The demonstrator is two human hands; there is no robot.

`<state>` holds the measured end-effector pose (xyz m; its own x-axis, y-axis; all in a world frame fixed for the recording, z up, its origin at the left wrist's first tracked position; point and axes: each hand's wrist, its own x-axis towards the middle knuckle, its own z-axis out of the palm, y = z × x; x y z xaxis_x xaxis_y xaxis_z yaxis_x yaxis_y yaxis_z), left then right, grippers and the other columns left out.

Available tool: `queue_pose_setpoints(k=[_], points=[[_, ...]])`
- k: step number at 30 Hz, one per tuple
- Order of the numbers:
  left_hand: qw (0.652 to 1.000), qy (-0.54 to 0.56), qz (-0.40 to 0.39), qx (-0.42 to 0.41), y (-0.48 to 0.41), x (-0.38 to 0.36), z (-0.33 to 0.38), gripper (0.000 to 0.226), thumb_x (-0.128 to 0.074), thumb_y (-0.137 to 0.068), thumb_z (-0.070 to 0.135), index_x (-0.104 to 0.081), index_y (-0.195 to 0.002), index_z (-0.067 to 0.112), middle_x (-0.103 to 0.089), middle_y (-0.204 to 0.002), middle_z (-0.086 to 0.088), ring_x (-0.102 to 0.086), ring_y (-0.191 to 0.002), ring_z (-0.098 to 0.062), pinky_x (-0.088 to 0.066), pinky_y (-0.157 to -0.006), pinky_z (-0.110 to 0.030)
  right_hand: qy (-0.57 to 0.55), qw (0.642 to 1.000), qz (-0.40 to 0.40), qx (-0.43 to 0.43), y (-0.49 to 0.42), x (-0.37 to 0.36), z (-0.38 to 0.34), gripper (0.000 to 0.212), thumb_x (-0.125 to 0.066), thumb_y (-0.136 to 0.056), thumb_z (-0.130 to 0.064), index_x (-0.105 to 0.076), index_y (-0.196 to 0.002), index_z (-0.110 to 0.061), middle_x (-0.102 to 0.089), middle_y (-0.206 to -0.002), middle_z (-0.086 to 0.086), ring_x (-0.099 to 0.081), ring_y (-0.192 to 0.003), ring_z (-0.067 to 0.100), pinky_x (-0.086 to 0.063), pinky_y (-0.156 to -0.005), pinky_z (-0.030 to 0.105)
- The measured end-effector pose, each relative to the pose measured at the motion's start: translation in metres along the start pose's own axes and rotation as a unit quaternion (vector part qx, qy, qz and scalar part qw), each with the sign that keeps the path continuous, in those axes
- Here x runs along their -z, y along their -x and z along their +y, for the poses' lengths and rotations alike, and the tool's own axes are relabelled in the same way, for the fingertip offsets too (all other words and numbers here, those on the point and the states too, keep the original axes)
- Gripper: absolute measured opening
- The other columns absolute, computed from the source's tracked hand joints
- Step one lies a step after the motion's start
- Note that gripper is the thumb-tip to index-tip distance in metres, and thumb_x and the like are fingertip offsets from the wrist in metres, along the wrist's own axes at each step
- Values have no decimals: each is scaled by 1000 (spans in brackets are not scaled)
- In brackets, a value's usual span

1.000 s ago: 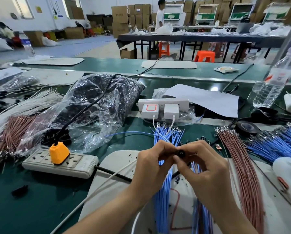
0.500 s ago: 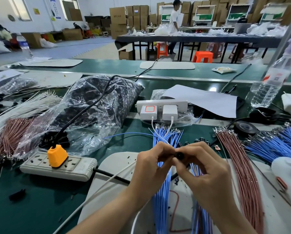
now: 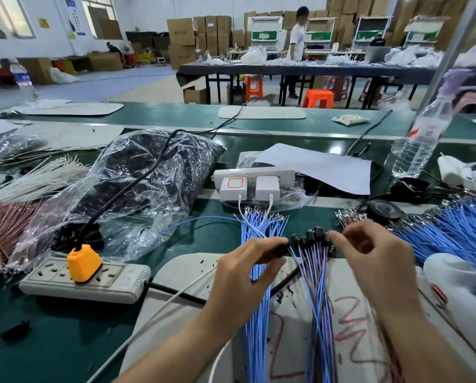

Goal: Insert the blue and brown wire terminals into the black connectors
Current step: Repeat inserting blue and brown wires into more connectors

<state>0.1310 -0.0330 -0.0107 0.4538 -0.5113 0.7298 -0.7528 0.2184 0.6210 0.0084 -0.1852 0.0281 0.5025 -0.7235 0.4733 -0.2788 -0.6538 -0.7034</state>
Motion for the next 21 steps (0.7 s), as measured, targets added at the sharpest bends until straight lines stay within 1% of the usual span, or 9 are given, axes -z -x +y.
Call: queue_pose_setpoints(k=[1,2,3,5,9,11,14,18,21], points=[[1000,2,-6,-7,0,0,1,23,-65,-89,15,-62,-112,21,-70,-98,6,-67,-89,-2,-53,-81,-18,93,994,-22,-56,-4,5,11,22,-76,-78,-35,-60,-68,-22,-58,-63,-12,-52,-58,2,-36,-51,13],[1000,4,-12,-12,0,0,2,22,-63,-90,17,-62,-111,20,-69,-98,5,-67,-88,-2,-54,-81,-20,160,978,-59,-118,-6,8,20,23,-76,-79,-35,-60,-69,-23,-58,-65,-9,-53,-60,8,-37,-52,20],[1000,6,-16,-13,0,-1,3,21,-63,-90,17,-63,-111,19,-69,-98,5,-67,-88,-3,-55,-81,-21,200,960,-99,-171,-7,10,26,22,-75,-80,-37,-61,-71,-23,-61,-70,-4,-55,-65,16,-38,-57,23],[1000,15,-17,-5,1,-2,3,22,-66,-88,14,-63,-110,19,-69,-97,5,-68,-87,-4,-56,-80,-22,233,938,-142,-213,-7,8,30,17,-71,-82,-38,-63,-76,-25,-64,-80,0,-56,-76,23,-40,-63,28],[999,27,-16,9,2,-1,1,24,-68,-86,13,-64,-109,20,-70,-96,7,-68,-85,-4,-55,-79,-21,260,934,-129,-208,-8,2,26,10,-67,-86,-35,-67,-83,-26,-60,-79,0,-51,-73,23,-36,-62,27],[999,29,-13,16,3,0,0,25,-68,-86,11,-65,-108,20,-70,-96,7,-69,-84,-5,-55,-79,-19,252,936,-116,-218,-6,2,26,11,-68,-85,-33,-63,-80,-24,-54,-74,-1,-48,-72,23,-35,-63,28],[999,30,-11,25,2,-2,-1,24,-70,-84,8,-68,-107,14,-72,-93,6,-69,-82,-4,-54,-78,-17,236,943,-93,-215,-7,7,29,17,-73,-81,-28,-60,-74,-21,-47,-65,-4,-45,-70,23,-35,-65,29],[999,33,-21,29,2,-1,1,22,-67,-86,17,-66,-108,17,-70,-94,11,-68,-82,-2,-53,-78,-15,227,948,-92,-205,-9,10,30,23,-75,-81,-23,-58,-66,-23,-55,-69,4,-48,-74,25,-45,-73,33],[999,32,-25,32,3,0,1,22,-66,-87,19,-65,-109,19,-70,-94,10,-68,-82,-1,-53,-78,-15,233,944,-106,-208,-7,5,29,15,-72,-84,-27,-62,-72,-24,-58,-74,4,-49,-73,25,-39,-66,29]])
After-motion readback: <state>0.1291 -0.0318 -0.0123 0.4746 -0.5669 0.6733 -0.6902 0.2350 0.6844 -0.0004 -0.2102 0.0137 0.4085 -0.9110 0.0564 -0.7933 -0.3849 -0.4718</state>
